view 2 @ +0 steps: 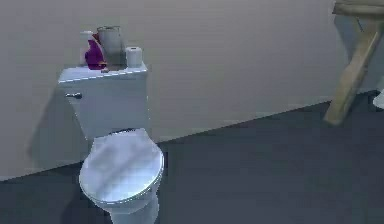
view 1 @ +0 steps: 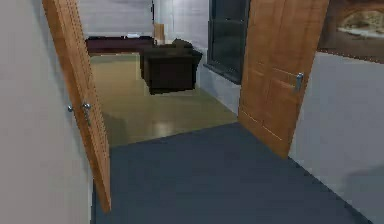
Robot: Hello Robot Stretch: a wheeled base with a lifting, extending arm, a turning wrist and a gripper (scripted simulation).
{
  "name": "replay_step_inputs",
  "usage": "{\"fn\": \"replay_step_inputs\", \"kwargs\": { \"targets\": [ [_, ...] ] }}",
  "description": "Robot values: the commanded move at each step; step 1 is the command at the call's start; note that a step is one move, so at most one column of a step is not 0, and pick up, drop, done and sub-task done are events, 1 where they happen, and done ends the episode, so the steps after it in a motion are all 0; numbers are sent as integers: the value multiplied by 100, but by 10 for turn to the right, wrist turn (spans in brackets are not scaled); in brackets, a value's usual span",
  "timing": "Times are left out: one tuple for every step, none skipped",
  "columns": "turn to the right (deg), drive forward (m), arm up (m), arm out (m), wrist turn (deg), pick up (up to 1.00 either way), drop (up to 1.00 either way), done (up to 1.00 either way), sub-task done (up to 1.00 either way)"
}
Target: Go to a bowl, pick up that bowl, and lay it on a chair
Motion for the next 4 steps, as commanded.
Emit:
{"fn": "replay_step_inputs", "kwargs": {
  "targets": [
    [450, 0, 0, 0, 0, 0, 0, 0, 0],
    [240, 0, 0, 0, 0, 0, 0, 0, 0],
    [0, 10, 0, 0, 0, 0, 0, 0, 0],
    [-450, 0, 0, 0, 0, 0, 0, 0, 0]
  ]
}}
